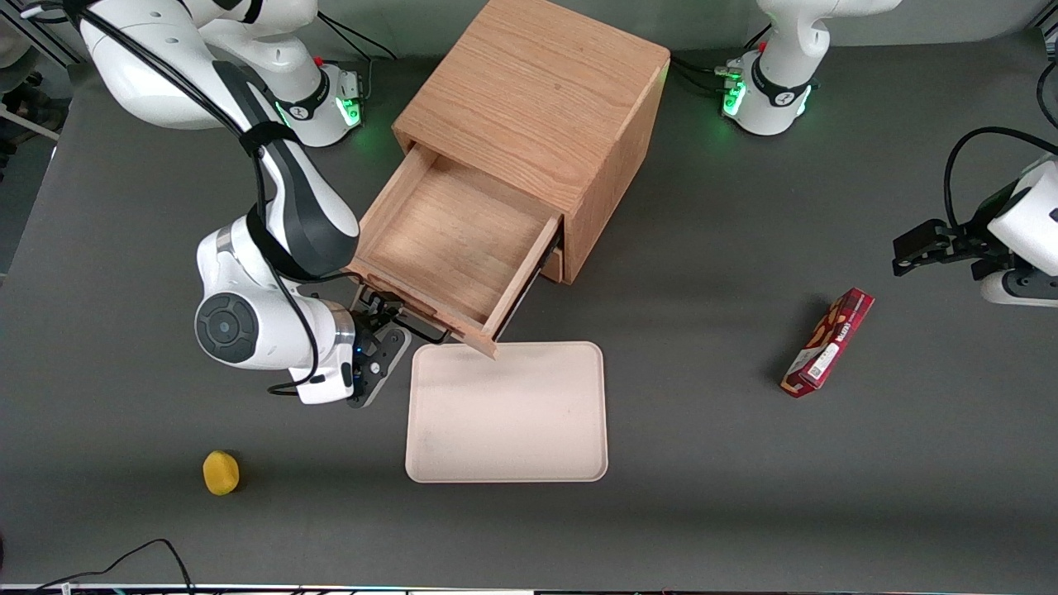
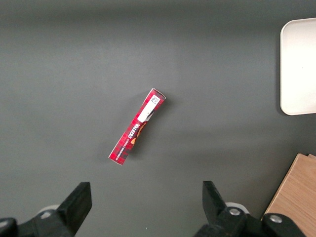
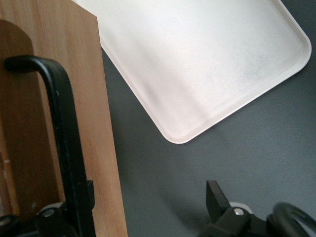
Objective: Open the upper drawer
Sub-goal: 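Hold the drawer open and release the handle with the right gripper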
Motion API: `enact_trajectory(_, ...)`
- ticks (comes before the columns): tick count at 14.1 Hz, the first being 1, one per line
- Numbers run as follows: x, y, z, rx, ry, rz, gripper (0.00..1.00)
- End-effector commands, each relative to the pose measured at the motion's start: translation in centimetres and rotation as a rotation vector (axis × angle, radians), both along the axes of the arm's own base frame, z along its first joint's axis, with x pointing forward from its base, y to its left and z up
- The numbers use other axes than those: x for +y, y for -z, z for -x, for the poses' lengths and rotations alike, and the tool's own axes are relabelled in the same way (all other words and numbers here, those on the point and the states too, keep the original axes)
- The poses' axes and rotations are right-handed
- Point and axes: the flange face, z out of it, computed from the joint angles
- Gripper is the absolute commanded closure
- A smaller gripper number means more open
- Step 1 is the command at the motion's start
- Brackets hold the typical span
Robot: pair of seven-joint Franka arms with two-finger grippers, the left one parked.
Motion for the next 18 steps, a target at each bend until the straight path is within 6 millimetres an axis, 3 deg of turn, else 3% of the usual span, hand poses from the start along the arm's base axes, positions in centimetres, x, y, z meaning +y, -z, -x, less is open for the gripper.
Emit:
enact_trajectory(1, -0.1, 0.0, -0.7, -0.007, -0.027, 0.018, 0.0)
enact_trajectory(18, 0.8, 0.2, -2.4, -0.004, -0.025, 0.018, 0.0)
